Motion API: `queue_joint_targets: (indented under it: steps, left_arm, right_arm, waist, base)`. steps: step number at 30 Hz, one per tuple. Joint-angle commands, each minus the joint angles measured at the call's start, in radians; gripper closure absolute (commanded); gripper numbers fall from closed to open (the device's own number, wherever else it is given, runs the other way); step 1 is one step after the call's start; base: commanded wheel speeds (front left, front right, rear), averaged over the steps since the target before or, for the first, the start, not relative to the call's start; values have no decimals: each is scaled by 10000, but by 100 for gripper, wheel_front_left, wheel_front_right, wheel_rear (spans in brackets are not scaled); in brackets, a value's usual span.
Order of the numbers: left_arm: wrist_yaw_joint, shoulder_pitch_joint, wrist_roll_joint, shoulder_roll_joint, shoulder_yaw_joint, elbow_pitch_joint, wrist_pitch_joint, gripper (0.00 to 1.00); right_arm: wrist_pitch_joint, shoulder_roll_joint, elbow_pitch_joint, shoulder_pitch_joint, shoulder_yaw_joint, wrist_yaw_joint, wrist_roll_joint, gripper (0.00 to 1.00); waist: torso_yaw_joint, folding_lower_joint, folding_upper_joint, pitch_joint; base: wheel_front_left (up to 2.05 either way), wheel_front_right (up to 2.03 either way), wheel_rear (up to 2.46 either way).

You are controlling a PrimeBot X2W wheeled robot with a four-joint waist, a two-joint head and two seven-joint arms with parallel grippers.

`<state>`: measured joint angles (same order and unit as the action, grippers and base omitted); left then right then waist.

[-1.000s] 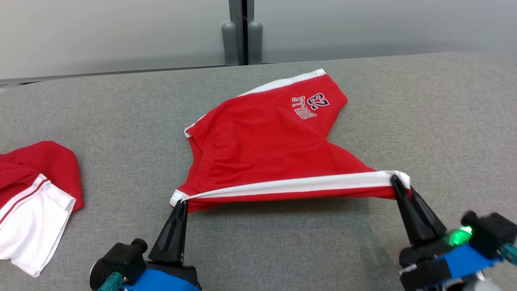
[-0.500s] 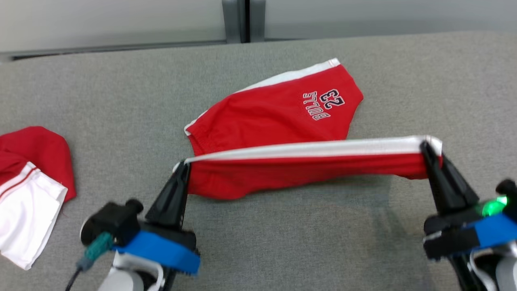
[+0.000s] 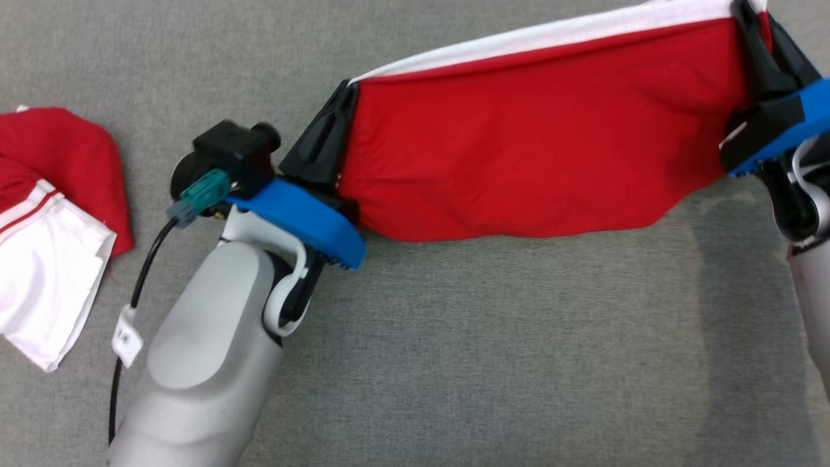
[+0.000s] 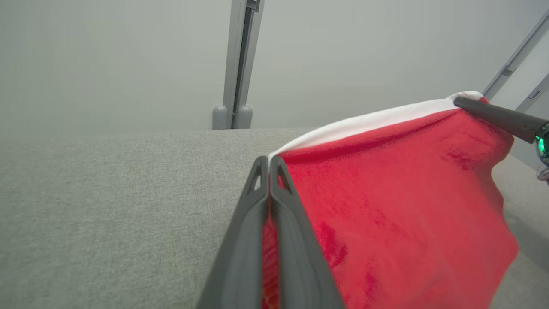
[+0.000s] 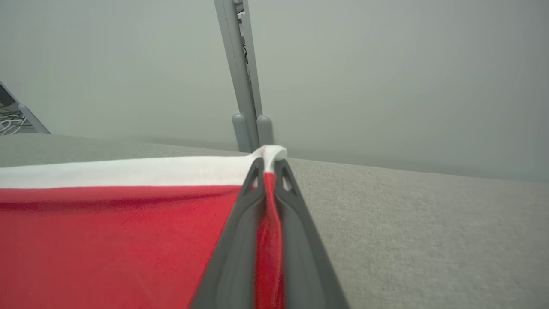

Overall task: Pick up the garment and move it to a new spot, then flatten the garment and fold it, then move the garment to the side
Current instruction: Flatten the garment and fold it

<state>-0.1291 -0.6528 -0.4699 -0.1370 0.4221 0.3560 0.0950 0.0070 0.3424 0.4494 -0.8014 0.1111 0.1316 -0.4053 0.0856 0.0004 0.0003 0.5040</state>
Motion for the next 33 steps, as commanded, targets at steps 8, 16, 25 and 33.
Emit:
queue_joint_targets:
  steps: [8, 16, 25, 33]
  left_arm:
    - [-22, -1381, -714, -80, 1512, 1272, 492, 100]
    - [37, -1748, -591, -364, 2028, 2100, 1466, 0]
    - [1172, -346, -56, -683, 150, 613, 1705, 0]
    - [1752, 1359, 629, -976, -1470, -612, 1710, 0]
  right_arm:
    - [-786, -27, 2634, -1893, 639, -12, 515, 100]
    - [-2152, -213, 4040, -2331, 958, -10, 864, 0]
    - [-2729, -434, 2300, -856, 469, -10, 940, 0]
    - [-2709, -992, 48, 1556, -569, -10, 1324, 0]
  waist:
    - [399, -4, -3, 594]
    - [239, -4, -3, 315]
    - [-301, -4, -3, -615]
    - [-783, -4, -3, -1476]
  base:
    - [0, 0, 0]
    - [0, 0, 0]
    - [0, 0, 0]
    - [0, 0, 0]
